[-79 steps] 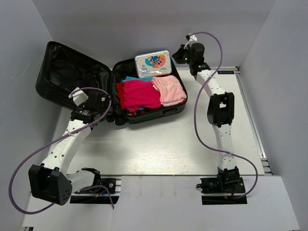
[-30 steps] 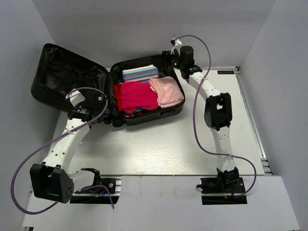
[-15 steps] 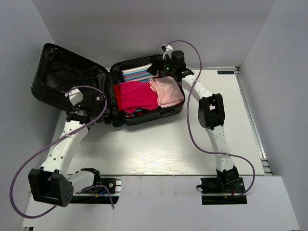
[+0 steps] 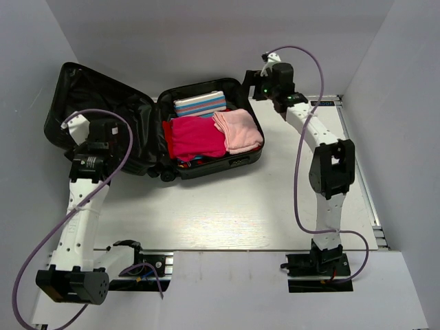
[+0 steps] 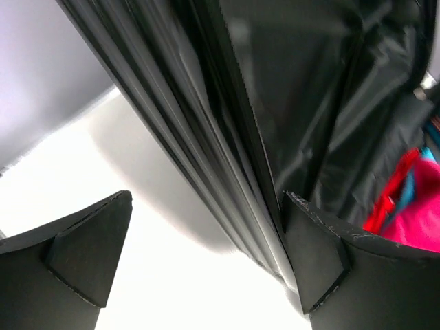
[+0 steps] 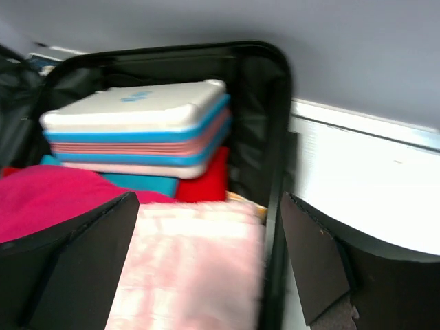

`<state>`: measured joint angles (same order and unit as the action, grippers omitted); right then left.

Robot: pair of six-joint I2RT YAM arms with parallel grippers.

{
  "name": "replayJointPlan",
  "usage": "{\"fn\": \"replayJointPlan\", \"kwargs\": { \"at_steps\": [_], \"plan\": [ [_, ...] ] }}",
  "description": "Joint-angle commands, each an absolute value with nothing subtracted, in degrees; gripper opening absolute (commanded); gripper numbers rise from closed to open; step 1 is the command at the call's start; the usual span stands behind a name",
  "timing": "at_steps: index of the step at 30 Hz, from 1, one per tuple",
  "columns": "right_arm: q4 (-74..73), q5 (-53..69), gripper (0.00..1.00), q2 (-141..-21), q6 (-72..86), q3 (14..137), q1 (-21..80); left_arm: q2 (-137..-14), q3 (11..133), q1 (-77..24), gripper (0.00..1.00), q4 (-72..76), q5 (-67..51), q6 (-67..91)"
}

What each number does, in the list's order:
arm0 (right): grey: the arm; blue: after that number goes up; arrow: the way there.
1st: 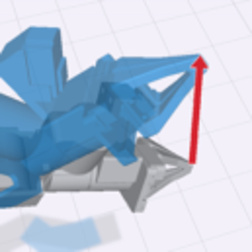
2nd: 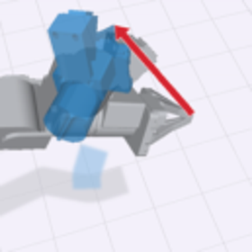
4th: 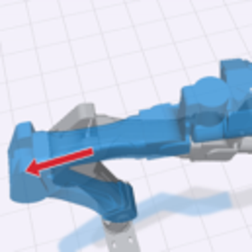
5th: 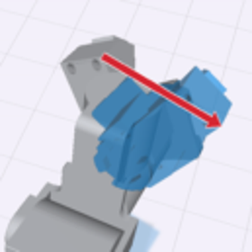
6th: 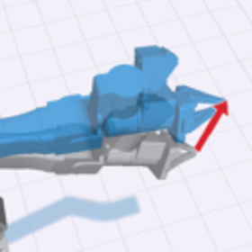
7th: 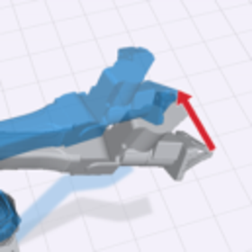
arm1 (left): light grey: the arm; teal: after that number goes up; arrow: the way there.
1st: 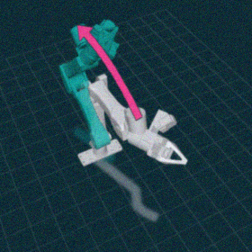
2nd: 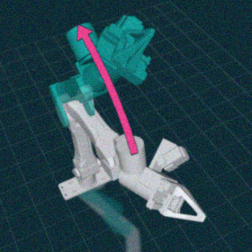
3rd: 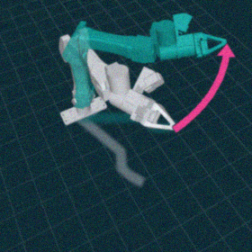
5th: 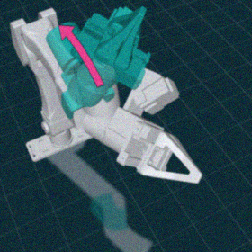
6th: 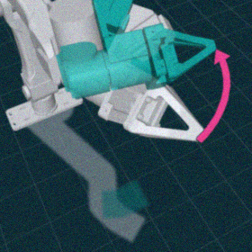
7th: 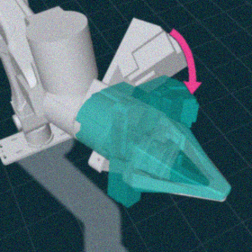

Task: Pack the luggage

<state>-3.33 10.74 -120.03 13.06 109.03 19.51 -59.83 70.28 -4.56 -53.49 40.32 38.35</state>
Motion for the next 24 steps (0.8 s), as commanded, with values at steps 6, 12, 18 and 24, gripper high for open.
{"fn": "replayJointPlan", "kwargs": {
  "at_steps": [6, 12, 18, 24],
  "plan": [
    [-12.38, 16.61, 0.90, -123.47, 10.19, 109.24, 15.82, -65.30, 75.49, 6.06, 1.00, -48.96, 40.97, 29.27],
    [-15.03, 10.75, 0.82, -126.21, 11.87, 108.99, 16.00, -69.16, 75.59, 7.56, 0.59, -43.17, 36.04, 25.06],
    [-18.72, 6.14, 0.29, -125.51, 8.17, 104.60, 16.35, -68.39, 74.01, 4.94, 0.00, -37.04, 33.23, 21.03],
    [-15.65, 18.53, 0.00, -121.64, 10.19, 99.23, 18.36, -62.67, 67.51, -3.77, 0.00, -24.37, 17.52, 8.27]
  ]
}}
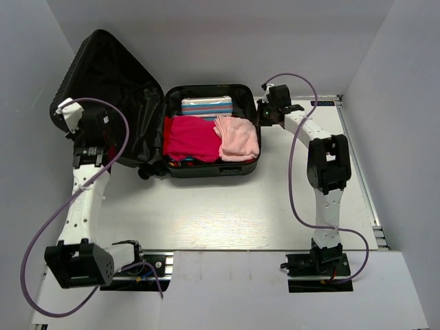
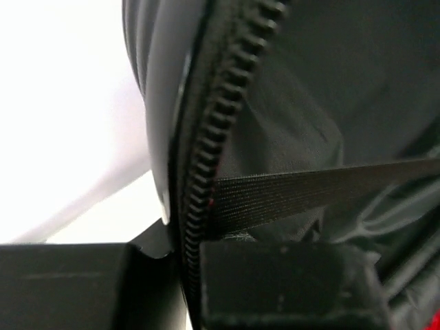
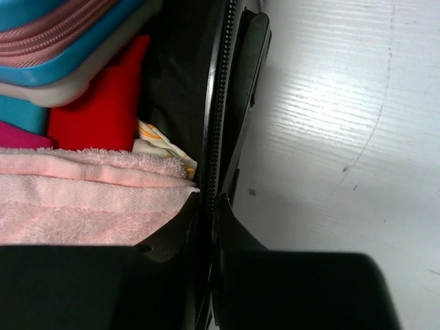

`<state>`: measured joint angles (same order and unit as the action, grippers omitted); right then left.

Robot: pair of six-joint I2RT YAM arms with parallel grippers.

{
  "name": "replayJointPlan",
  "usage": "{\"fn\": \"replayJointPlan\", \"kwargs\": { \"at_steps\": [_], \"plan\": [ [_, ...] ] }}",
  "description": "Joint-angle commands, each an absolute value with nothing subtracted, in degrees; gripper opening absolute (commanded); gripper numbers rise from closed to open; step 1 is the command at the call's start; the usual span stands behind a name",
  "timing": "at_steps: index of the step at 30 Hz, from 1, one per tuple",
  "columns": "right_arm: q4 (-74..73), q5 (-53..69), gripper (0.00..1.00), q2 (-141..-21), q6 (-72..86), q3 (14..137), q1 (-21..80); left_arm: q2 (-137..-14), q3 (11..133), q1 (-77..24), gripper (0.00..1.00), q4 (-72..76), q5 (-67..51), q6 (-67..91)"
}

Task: Pack the luggage

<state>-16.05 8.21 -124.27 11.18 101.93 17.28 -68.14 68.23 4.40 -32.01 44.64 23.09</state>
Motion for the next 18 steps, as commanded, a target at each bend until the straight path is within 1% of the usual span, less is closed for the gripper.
{"fn": "replayJointPlan", "kwargs": {
  "at_steps": [1, 4, 5, 7, 11, 12, 13, 14, 15, 16, 17, 18],
  "plan": [
    [-15.04, 20.37, 0.00, -121.03, 12.02, 98.88, 18.98, -60.93, 66.11, -6.13, 0.00, -23.04, 15.32, 6.09],
    [-13.36, 21.62, 0.00, -119.54, 14.15, 96.33, 21.26, -58.46, 64.25, -11.94, 0.00, -20.31, 9.85, 2.73],
    [-13.27, 20.93, 0.00, -119.01, 14.32, 95.63, 21.53, -58.10, 63.90, -17.00, 0.00, -20.04, 9.93, 0.72],
    [-12.14, 19.87, 0.00, -117.43, 16.34, 93.10, 23.28, -57.22, 63.20, -22.11, 0.00, -20.13, 9.24, -2.00],
    [-10.47, 21.96, 0.00, -113.65, 18.54, 90.44, 25.40, -56.08, 61.27, -33.46, 0.00, -20.83, 8.09, -1.85],
    [-10.29, 22.67, 0.05, -113.21, 18.81, 90.27, 25.84, -56.25, 61.17, -36.71, 0.00, -20.74, 7.74, -1.67],
    [-10.46, 22.76, 0.22, -111.64, 20.98, 89.39, 25.84, -56.51, 61.00, -38.39, 0.00, -20.74, 6.86, -1.67],
    [-10.55, 21.89, 0.54, -109.62, 22.14, 88.34, 25.58, -57.82, 61.00, -41.45, 0.06, -20.92, 5.90, -0.80],
    [-11.07, 20.49, 0.82, -106.12, 25.11, 86.59, 25.05, -58.53, 61.61, -44.53, 0.28, -22.05, 1.97, -0.70],
    [-13.77, 18.04, 0.82, -106.08, 28.27, 86.57, 25.05, -59.67, 62.05, -45.95, 0.36, -22.50, 1.93, -0.53],
    [-17.98, 15.41, 0.90, -103.04, 29.43, 84.83, 23.92, -60.55, 62.75, -47.36, 0.49, -22.94, -1.37, -0.53],
    [-20.71, 0.59, 0.90, -101.53, 30.84, 84.47, 23.65, -62.04, 63.80, -51.38, 0.73, -25.29, -5.58, -0.53]
  ]
}}
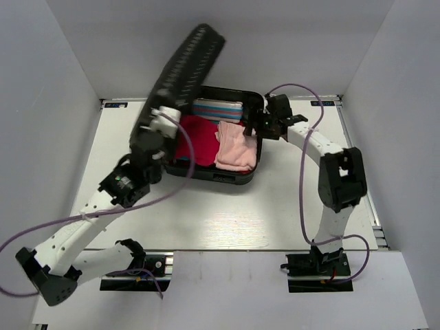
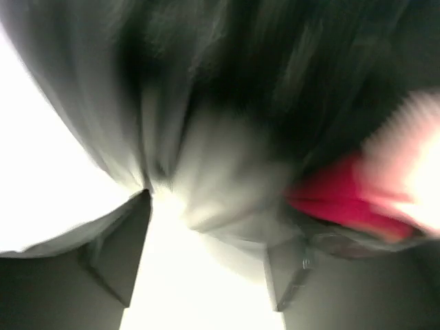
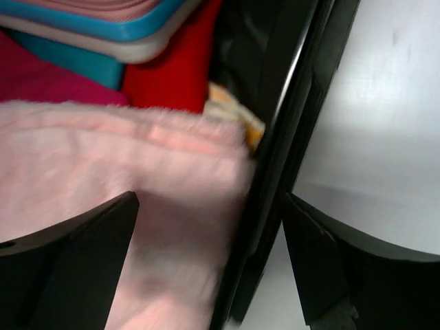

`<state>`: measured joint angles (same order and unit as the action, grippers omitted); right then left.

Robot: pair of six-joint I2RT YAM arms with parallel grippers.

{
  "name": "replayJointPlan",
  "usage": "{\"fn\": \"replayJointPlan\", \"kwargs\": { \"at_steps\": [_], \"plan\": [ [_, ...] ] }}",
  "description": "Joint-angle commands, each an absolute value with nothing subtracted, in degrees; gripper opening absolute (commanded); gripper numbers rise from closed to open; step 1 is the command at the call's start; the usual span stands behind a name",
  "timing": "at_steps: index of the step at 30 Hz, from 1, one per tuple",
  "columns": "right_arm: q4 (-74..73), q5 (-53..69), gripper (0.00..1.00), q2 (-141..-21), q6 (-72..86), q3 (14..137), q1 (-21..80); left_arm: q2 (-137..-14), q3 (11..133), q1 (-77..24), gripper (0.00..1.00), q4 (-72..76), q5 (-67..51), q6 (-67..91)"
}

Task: Pack the luggage

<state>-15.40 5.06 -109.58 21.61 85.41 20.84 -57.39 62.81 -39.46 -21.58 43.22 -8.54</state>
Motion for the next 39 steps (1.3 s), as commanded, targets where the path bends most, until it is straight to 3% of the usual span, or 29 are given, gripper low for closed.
{"fn": "replayJointPlan", "kwargs": {
  "at_steps": [1, 2, 3, 7, 11, 17, 18, 22, 23, 28, 32, 35, 39],
  "plan": [
    [-26.75, -6.35, 0.90, -97.16, 34.94, 83.94, 23.29, -63.88, 65.37, -52.81, 0.79, -26.44, -7.45, -0.44],
    [-31.68, -17.20, 0.90, -95.64, 35.94, 82.11, 21.90, -64.77, 66.43, -55.35, 0.85, -28.02, -9.73, -0.44],
    [-36.25, -27.06, 0.90, -94.15, 38.21, 81.22, 21.28, -65.99, 67.84, -57.72, 1.00, -31.95, -10.28, -0.61],
    [-41.13, -39.44, 0.90, -80.83, 39.12, 72.54, 17.23, -64.78, 71.18, -63.35, 1.00, -38.83, -12.39, -1.14],
    [-39.65, -42.01, 0.90, -70.50, 37.81, 65.49, 14.86, -59.43, 70.75, -65.04, 1.00, -40.34, -10.20, 1.47],
    [-37.01, -31.85, 0.90, -66.53, 31.13, 62.40, 13.27, -55.63, 69.87, -60.66, 1.00, -44.47, 16.50, 10.35],
    [-36.48, -29.82, 0.90, -67.75, 29.29, 62.75, 13.18, -55.63, 70.13, -59.43, 1.00, -46.04, 25.40, 11.33],
    [-30.17, -15.32, 0.74, -70.92, 24.88, 62.23, 13.71, -58.97, 73.55, -48.36, 1.00, -52.11, 31.73, 16.07],
    [-29.19, -7.90, 0.73, -71.54, 24.26, 62.05, 13.80, -59.67, 74.09, -40.94, 1.00, -53.51, 29.12, 17.39],
    [-23.65, 2.60, 0.70, -78.13, 21.89, 62.13, 15.64, -62.66, 72.77, -19.04, 1.00, -50.19, 12.79, 19.15],
    [-21.89, 3.08, 0.69, -83.75, 18.55, 64.59, 19.41, -69.41, 72.95, -0.76, 0.98, -45.89, 1.26, 19.60],
    [-19.69, 1.85, 0.67, -85.51, 16.97, 65.04, 21.35, -74.60, 72.60, 4.29, 0.95, -39.48, -4.02, 19.78],
    [-16.35, -9.46, 0.62, -87.97, 20.11, 66.09, 21.89, -87.49, 75.31, 12.20, 0.93, -32.27, -11.06, 20.65]
  ]
}}
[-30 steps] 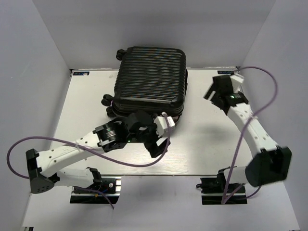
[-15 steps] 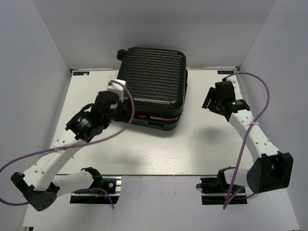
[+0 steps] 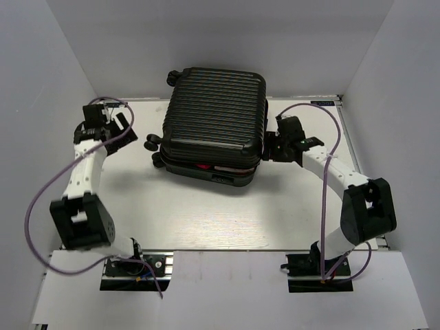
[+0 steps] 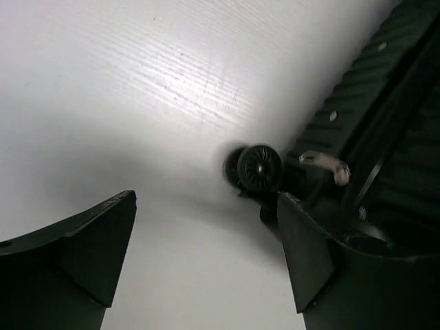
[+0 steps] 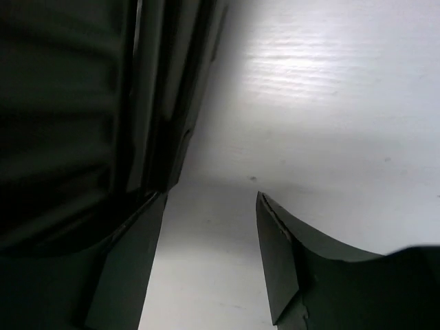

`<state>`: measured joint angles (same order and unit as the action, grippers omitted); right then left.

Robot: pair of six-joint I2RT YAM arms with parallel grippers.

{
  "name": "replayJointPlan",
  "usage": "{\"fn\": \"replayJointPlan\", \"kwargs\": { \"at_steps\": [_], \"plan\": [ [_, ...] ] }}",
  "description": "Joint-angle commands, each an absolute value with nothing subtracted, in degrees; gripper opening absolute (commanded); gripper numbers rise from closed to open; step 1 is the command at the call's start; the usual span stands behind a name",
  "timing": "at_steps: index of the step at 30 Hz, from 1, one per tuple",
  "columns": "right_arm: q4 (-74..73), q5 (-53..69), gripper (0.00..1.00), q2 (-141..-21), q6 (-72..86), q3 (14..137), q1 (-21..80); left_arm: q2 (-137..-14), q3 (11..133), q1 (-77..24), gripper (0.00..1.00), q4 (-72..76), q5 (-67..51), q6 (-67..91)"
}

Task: Pack the luggage

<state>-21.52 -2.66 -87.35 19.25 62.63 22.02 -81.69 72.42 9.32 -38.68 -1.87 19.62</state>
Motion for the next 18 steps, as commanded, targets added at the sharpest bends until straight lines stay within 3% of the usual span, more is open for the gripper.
{"fn": "replayJointPlan", "kwargs": {
  "at_steps": [1, 5, 8, 18],
  "plan": [
    [-16.96, -14.10, 0.62, -88.94, 20.91, 68.44, 21.88, -89.63, 77.24, 13.09, 0.93, -32.17, -13.16, 21.00],
    [-21.61, -22.05, 0.60, -91.40, 23.64, 71.89, 21.45, -100.18, 82.61, 12.83, 0.90, -30.93, -17.38, 20.04],
    [-23.29, -24.87, 0.66, -93.86, 22.85, 74.52, 20.92, -110.09, 86.39, 11.61, 0.89, -28.84, -22.04, 20.13],
    [-15.12, 9.39, 0.68, -97.66, 10.83, 75.86, 23.98, -116.11, 83.42, 3.25, 0.85, -24.00, -23.63, 17.49]
  ]
}}
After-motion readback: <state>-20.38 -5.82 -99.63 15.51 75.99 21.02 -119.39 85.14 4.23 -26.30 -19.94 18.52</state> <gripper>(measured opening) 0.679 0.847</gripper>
